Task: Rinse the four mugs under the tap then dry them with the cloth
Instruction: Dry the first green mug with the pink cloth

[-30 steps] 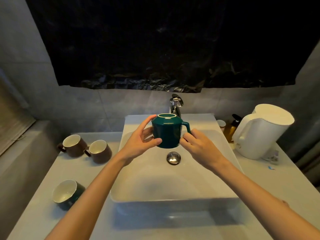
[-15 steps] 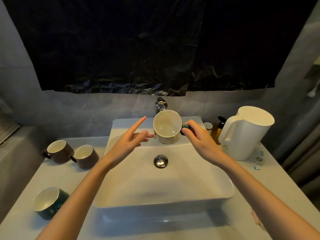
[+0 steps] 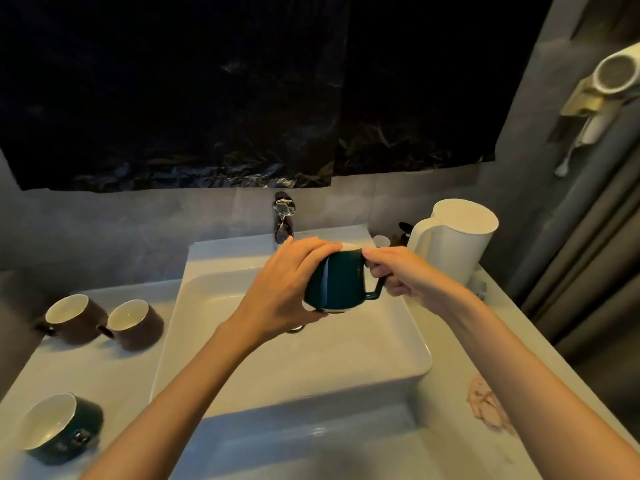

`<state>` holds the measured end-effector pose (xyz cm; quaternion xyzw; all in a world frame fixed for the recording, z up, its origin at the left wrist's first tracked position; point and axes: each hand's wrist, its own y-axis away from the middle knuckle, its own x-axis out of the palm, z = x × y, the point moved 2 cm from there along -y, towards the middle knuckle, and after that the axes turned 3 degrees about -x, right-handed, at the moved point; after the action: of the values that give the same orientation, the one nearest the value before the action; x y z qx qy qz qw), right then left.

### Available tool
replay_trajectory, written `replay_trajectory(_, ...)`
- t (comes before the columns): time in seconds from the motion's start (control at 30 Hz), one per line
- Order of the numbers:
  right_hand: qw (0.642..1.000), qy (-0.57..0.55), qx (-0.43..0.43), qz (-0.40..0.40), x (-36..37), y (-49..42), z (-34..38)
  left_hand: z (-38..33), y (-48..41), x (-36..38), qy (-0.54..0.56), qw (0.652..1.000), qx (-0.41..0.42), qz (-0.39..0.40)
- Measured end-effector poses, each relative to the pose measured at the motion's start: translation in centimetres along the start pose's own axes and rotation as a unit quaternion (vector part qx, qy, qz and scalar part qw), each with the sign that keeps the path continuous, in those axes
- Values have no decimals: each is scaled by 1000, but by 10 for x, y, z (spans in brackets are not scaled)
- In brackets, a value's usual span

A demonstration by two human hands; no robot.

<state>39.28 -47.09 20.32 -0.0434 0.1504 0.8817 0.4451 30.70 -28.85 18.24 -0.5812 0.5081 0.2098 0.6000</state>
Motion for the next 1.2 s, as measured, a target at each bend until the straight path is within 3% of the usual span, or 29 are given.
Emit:
replay_trajectory(0.07, 1000, -22, 7, 6, -2, 2, -3, -5, 1, 4, 23, 1000, -16, -12)
replay_trajectory(0.13, 999, 31, -9, -13, -6, 4, -8, -9, 2, 10, 40, 999, -28, -17)
replay_trajectory(0.2, 990, 118, -35, -72, -15, 7, -16, -12, 2, 17, 71, 996, -47, -16)
replay_trajectory(0.3, 972, 164, -30, -163, -45, 17, -52, -14, 3, 31, 115, 991, -68, -19)
replay_trajectory(0.4, 937, 264, 77, -214, -89, 30, -137, -20, 6, 43, 137, 988, -71, -15)
replay_trajectory(0.53, 878, 369, 245, -180, -125, 47, -256, -29, 7, 61, 166, 983, -75, 5)
replay_trajectory(0.63, 864, 389, 286, -142, -124, 56, -305, -33, 9, 74, 179, 979, -95, 16)
replay_trajectory(0.7, 875, 368, 258, -180, -119, 61, -315, -34, 12, 81, 189, 976, -106, 19)
replay_trajectory(0.93, 854, 404, 187, -269, -121, 55, -298, -29, 20, 78, 198, 972, -123, 5)
replay_trajectory(1.1, 887, 249, 76, -382, -104, 48, -219, -17, 26, 65, 188, 973, -132, -10)
replay_trajectory(1.2, 897, 197, -20, -395, -89, 39, -151, -9, 29, 53, 187, 973, -136, -22)
